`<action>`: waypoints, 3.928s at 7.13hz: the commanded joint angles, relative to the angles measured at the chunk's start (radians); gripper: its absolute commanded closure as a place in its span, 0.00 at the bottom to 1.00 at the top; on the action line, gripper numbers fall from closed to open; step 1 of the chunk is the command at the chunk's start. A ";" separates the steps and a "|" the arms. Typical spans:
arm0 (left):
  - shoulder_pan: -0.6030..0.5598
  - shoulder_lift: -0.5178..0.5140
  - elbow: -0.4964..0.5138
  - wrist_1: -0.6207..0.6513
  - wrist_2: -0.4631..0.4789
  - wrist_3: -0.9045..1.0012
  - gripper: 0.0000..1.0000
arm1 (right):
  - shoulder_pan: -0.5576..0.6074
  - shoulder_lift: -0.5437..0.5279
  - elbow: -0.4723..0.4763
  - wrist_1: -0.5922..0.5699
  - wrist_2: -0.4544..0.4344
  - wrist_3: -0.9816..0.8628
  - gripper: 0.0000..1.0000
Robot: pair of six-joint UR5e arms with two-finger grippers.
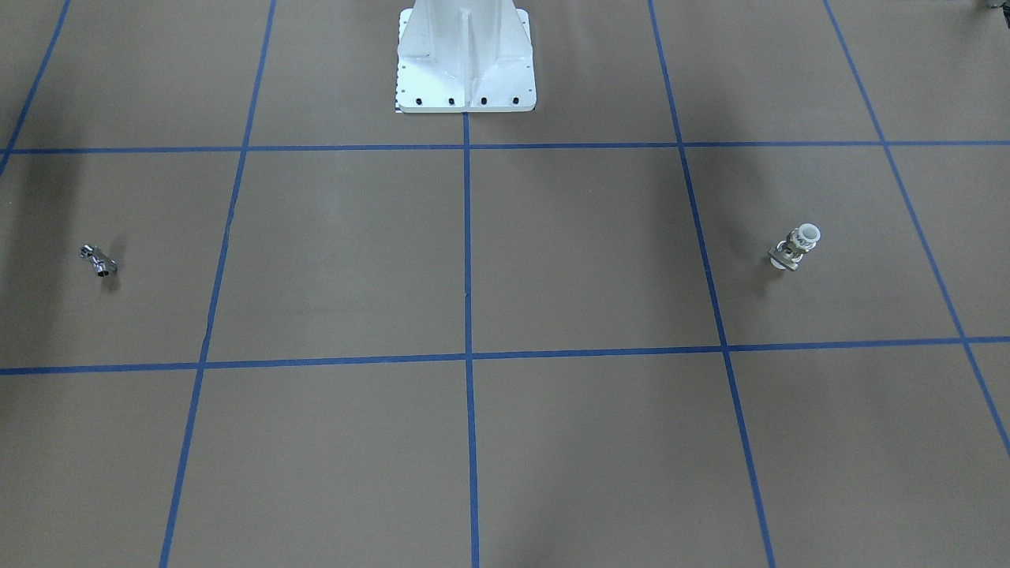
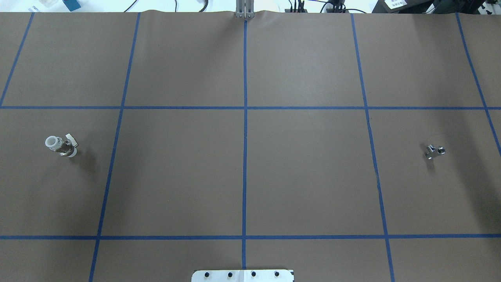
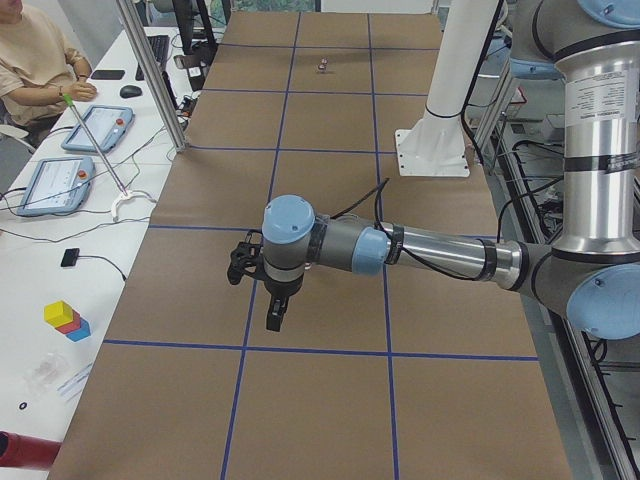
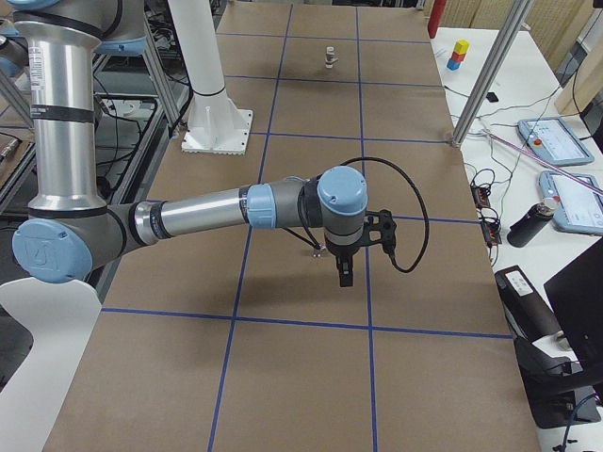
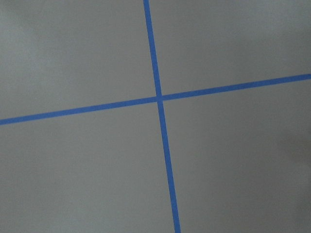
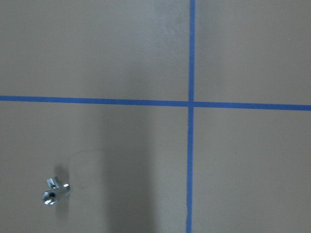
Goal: Assemble PPR valve and pipe with both arms
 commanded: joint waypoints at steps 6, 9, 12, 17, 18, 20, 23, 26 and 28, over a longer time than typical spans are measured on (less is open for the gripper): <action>0.214 -0.099 0.085 -0.519 -0.172 -0.405 0.00 | -0.022 -0.002 0.000 0.071 0.014 0.014 0.00; 0.405 -0.139 0.092 -0.521 -0.037 -0.400 0.00 | -0.022 -0.002 0.000 0.071 0.013 0.014 0.00; 0.606 -0.122 0.092 -0.516 0.108 -0.391 0.00 | -0.022 -0.002 -0.002 0.071 0.013 0.014 0.00; 0.626 -0.030 0.095 -0.516 0.120 -0.299 0.02 | -0.022 -0.002 -0.002 0.071 0.013 0.014 0.00; 0.628 -0.032 0.101 -0.516 0.120 -0.299 0.02 | -0.022 -0.002 0.000 0.071 0.013 0.014 0.00; 0.633 -0.053 0.136 -0.513 0.121 -0.299 0.03 | -0.022 -0.002 -0.002 0.071 0.013 0.014 0.00; 0.633 -0.070 0.148 -0.513 0.120 -0.299 0.22 | -0.022 -0.002 -0.002 0.071 0.013 0.014 0.00; 0.630 -0.066 0.136 -0.516 0.120 -0.299 0.74 | -0.022 -0.002 -0.002 0.071 0.013 0.014 0.00; 0.624 -0.055 0.103 -0.516 0.109 -0.311 1.00 | -0.022 -0.002 0.000 0.071 0.014 0.014 0.00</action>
